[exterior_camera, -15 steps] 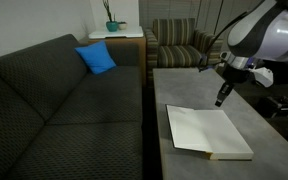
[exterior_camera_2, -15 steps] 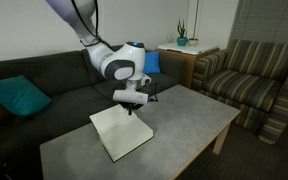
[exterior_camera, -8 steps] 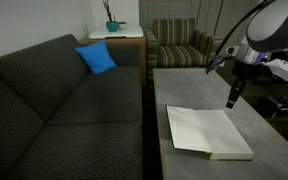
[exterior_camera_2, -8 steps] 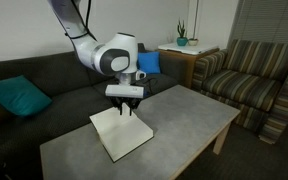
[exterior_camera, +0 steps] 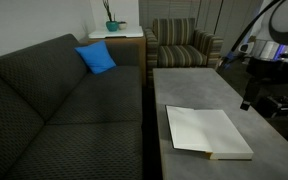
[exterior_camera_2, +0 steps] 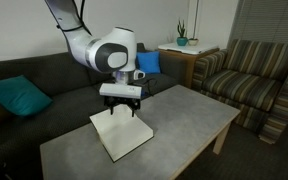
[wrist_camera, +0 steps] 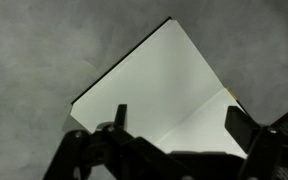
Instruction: Open the book
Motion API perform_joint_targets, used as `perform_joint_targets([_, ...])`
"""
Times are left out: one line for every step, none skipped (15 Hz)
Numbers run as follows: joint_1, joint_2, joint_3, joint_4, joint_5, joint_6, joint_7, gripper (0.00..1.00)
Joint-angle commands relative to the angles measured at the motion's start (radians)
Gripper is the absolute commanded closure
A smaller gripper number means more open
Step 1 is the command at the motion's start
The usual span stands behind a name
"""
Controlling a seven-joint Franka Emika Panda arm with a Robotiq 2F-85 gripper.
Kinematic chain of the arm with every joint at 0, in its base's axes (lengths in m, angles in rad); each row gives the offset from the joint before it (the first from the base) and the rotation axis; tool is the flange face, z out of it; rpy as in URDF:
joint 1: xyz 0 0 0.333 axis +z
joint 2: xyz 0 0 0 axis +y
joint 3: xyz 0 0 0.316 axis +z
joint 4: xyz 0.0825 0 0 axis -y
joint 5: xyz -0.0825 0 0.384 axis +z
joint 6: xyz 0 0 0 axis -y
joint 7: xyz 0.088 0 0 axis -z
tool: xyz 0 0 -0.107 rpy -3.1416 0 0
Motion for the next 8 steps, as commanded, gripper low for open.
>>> perform_joint_targets([-0.067,-0.066,0.046,-0.090,-0.019,-0.001,0.005,0.00])
perform_joint_targets([-0.079,-0.072,0.054,-0.101,-0.015,-0.002,0.003,0.00])
perform_joint_targets([-0.091,-0.074,0.062,-0.105,-0.011,-0.005,0.002,0.00])
perform_joint_targets([-0.106,-0.075,0.072,-0.110,-0.010,-0.007,-0.007,0.00])
perform_joint_targets([-0.075,-0.032,0.054,-0.053,-0.024,-0.005,0.017,0.00])
perform_joint_targets([-0.085,-0.037,0.059,-0.060,-0.022,-0.006,0.015,0.00])
perform_joint_targets([-0.091,-0.039,0.063,-0.065,-0.020,-0.006,0.014,0.00])
perform_joint_targets([-0.095,-0.040,0.065,-0.067,-0.020,-0.005,0.013,0.00])
